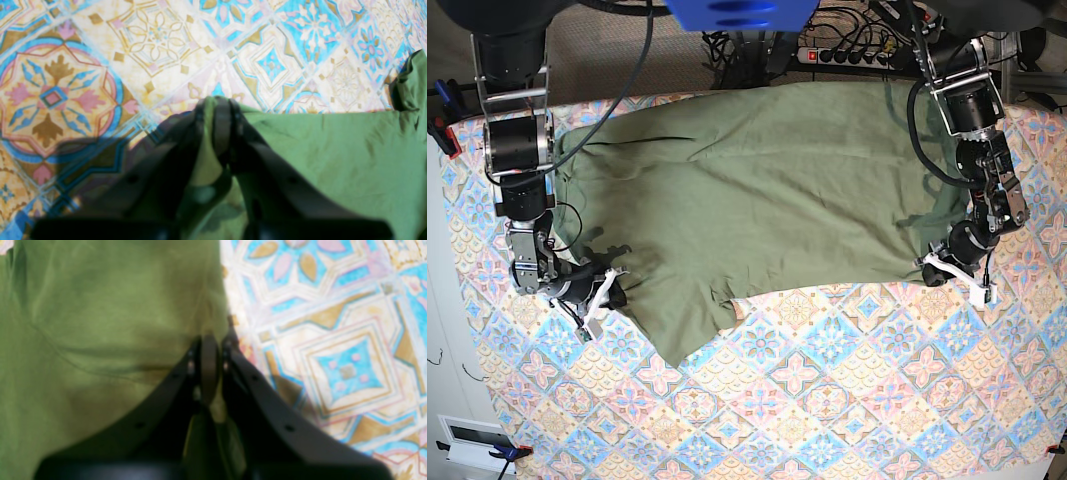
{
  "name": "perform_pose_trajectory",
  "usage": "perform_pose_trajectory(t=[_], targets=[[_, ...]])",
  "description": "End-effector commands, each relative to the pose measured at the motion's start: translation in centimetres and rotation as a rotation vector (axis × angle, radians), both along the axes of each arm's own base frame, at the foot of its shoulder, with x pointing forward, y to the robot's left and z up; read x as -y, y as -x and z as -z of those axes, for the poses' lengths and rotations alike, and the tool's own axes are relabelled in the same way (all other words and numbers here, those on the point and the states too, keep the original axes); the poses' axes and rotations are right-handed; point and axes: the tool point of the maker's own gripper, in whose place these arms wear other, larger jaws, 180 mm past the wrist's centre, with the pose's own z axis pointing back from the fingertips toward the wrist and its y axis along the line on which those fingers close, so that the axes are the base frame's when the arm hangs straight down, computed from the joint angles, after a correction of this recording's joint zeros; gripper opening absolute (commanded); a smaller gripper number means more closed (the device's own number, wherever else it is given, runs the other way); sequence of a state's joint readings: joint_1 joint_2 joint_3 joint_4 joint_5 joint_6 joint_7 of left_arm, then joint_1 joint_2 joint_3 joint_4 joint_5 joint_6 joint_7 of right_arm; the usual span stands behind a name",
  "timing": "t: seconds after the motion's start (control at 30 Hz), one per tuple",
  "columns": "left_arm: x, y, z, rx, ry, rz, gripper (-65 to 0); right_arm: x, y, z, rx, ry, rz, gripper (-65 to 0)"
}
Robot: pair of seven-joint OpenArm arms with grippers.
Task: Layout the t-shirt on the table in an organized manner, then fold the t-shirt properly
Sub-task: 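Fold the hem with both grippers over toward the collar edge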
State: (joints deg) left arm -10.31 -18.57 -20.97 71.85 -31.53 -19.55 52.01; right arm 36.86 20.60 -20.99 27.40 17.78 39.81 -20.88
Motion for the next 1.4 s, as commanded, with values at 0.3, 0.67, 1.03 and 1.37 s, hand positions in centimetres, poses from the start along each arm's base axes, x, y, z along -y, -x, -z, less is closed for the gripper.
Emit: perform_pose_trajectory(t=[0.3, 0.67, 1.03, 1.37], targets=[[0.6, -5.4, -6.7, 0.190, 0.014, -0.002, -65.0, 3.9, -1.4, -6.2, 0.165, 0.002, 0.075, -64.0], [0.9, -4.3, -6.1, 0.178, 0.011, 0.006, -65.0, 6.0, 3.0, -6.7, 0.159, 0.085, 0.098, -64.0], [1.7, 2.7, -6.7, 0.196, -0.145, 0.086, -65.0, 6.7, 8.1, -9.1, 0.183, 0.237, 0.066, -64.1], [-1.0, 8.6, -4.2, 0.090, -0.221, 0.065, -65.0, 7.1, 12.7, -7.5, 0.121, 0.288, 0.052, -64.2]])
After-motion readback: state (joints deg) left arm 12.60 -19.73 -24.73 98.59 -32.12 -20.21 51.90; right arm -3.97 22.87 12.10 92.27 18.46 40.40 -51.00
